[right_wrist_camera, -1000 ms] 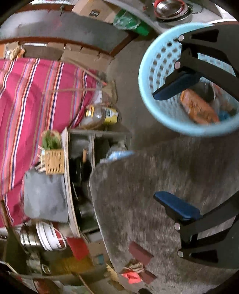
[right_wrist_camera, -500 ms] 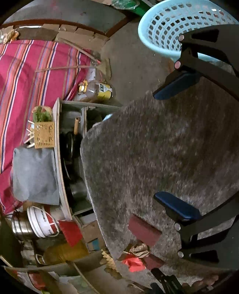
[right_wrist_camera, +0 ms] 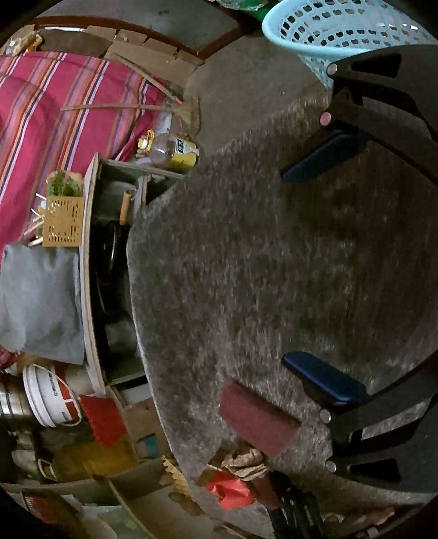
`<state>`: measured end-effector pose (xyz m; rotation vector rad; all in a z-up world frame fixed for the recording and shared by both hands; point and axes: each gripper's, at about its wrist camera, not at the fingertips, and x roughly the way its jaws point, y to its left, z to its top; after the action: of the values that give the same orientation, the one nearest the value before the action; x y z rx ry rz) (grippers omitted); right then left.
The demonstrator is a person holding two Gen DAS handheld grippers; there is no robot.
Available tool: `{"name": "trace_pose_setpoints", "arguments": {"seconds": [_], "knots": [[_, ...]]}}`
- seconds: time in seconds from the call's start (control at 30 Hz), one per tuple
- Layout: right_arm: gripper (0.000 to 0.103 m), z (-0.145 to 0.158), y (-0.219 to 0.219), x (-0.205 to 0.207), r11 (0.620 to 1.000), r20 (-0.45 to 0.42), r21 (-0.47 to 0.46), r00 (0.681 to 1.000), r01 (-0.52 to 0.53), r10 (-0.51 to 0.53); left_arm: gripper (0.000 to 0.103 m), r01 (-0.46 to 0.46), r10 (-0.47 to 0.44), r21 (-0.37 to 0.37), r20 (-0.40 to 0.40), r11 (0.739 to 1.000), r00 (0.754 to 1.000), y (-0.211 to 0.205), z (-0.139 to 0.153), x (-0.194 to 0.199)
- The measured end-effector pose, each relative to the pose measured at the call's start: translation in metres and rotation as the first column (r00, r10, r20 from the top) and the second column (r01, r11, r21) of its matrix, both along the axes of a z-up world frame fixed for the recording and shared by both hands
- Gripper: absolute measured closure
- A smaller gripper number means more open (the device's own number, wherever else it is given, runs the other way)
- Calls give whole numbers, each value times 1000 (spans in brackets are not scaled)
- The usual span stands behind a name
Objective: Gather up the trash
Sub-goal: 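Return to the table and grasp a maroon scouring pad with the left tool, then grasp the second maroon pad with the right tool while the left tool holds its pad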
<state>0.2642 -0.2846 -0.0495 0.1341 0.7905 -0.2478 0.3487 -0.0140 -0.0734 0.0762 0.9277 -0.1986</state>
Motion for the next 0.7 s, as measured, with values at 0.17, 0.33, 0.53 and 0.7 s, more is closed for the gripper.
{"name": "trace_pose_setpoints", "arguments": {"seconds": [0.17,0.33,0.53,0.7], "knots": [[5,3,28,8,998,3,-23,999,-52,52,15,22,-22,-1,30,1000,999,3,6,-11],[5,8,58,11,994,10,-51,995,-99,99,15,3,-3,2,65,1000,998,19,16,-29],[5,7,89,19,988,10,-63,990,-139,140,15,-62,63,-15,95,998,993,58,24,-54],[5,2,113,30,981,-9,-93,986,-168,168,15,-123,126,-29,137,992,983,92,34,-58]]}}
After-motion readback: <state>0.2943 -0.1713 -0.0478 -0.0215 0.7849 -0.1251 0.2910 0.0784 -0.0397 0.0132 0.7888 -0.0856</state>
